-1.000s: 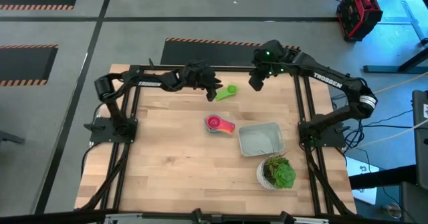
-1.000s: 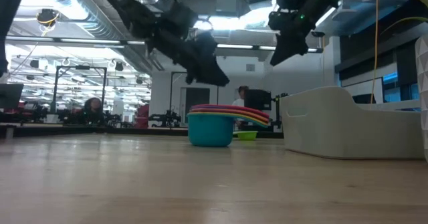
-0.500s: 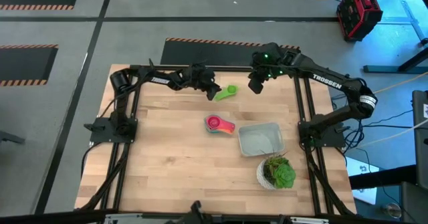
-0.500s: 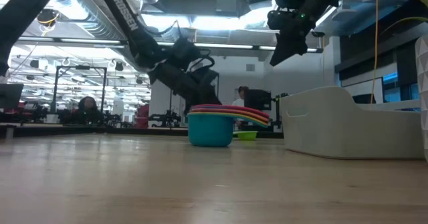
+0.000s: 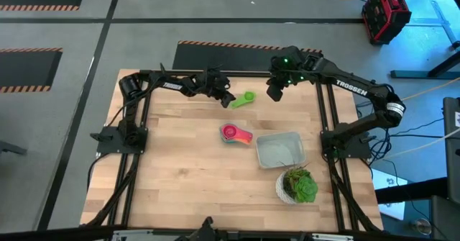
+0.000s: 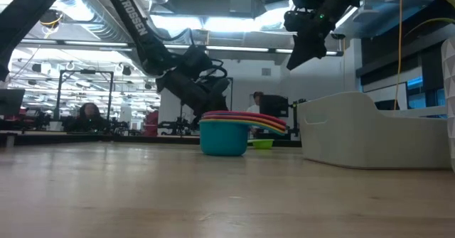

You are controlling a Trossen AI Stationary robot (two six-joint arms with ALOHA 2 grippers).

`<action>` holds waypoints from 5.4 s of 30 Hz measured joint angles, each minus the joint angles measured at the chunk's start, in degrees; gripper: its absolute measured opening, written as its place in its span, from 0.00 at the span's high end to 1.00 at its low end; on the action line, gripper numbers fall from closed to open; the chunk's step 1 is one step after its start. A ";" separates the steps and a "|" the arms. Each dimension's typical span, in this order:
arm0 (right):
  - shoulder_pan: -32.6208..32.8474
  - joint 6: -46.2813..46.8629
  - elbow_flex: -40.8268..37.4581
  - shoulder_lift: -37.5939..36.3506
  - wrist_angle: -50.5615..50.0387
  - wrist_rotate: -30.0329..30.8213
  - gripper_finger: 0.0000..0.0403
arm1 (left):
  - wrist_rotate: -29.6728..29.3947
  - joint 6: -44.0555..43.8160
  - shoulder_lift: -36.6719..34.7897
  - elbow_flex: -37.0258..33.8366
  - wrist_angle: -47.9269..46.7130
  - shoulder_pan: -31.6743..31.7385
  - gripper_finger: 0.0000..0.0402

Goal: Nest measuring cups in basket
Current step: Stack the green measuring cup on top of the pink measuring cup

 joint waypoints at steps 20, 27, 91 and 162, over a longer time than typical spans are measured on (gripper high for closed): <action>1.42 1.94 -0.04 2.40 3.84 -0.02 0.88 | -0.02 0.19 0.00 0.00 -1.12 0.02 0.73; 1.44 2.82 -0.04 3.76 4.28 0.00 0.88 | -1.18 0.58 0.00 0.00 -1.10 0.02 0.73; -0.32 6.55 -0.04 22.31 14.75 4.84 0.43 | -16.65 0.60 -0.07 0.02 -0.91 -0.50 0.73; -0.90 8.61 0.73 35.04 19.22 2.70 0.86 | -11.92 4.41 -2.83 0.02 0.21 0.21 0.73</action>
